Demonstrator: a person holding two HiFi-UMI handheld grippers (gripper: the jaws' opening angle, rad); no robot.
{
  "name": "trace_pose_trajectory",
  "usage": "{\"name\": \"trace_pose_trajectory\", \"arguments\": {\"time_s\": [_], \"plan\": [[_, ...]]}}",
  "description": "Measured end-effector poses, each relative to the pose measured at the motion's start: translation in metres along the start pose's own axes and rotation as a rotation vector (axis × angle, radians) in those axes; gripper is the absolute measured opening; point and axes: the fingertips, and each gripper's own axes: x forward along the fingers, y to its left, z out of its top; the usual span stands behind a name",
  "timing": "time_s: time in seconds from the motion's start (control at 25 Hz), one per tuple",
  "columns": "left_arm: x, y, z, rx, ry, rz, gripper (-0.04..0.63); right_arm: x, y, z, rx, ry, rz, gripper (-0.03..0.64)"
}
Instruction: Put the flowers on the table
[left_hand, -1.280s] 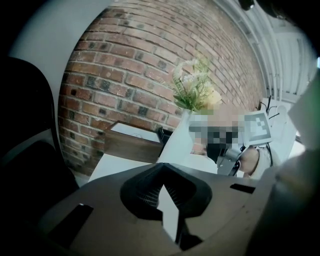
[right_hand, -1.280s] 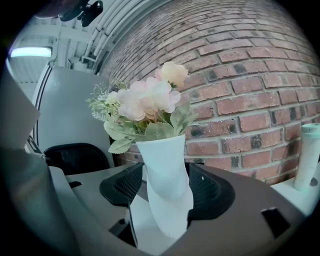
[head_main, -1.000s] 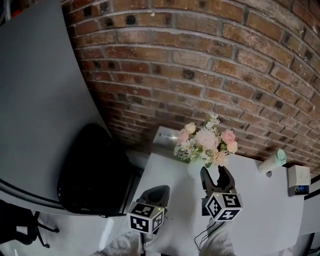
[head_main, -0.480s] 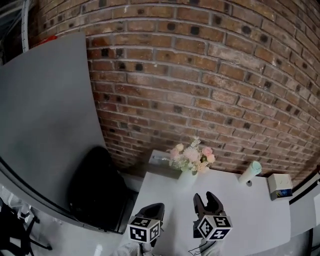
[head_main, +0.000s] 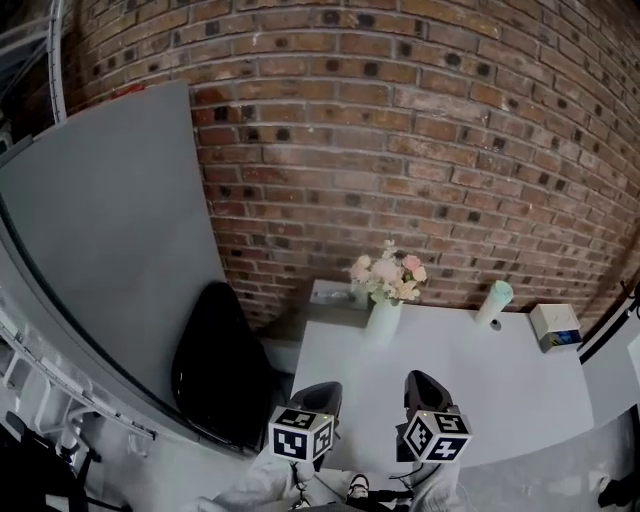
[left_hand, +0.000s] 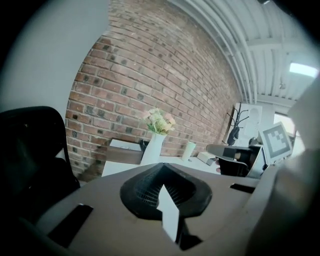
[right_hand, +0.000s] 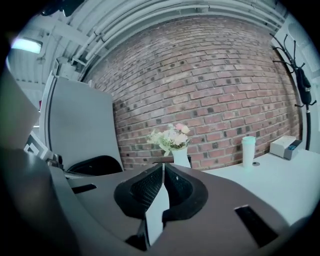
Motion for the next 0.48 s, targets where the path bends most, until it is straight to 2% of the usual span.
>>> {"name": "trace_pose_trajectory", "arguments": {"time_s": [0.36, 0.48], "plan": [[-0.032, -0.014, -0.003, 0.095, -0.006, -0.038, 0.006, -0.059, 0.024, -0.033, 0.08, 0.027, -0.086, 0.031], [-0.034, -0.021, -0.015, 0.077, 0.002, -0.04, 0.006, -0.073, 0.031, -0.039, 0.064, 0.04, -0.081, 0.031]]}}
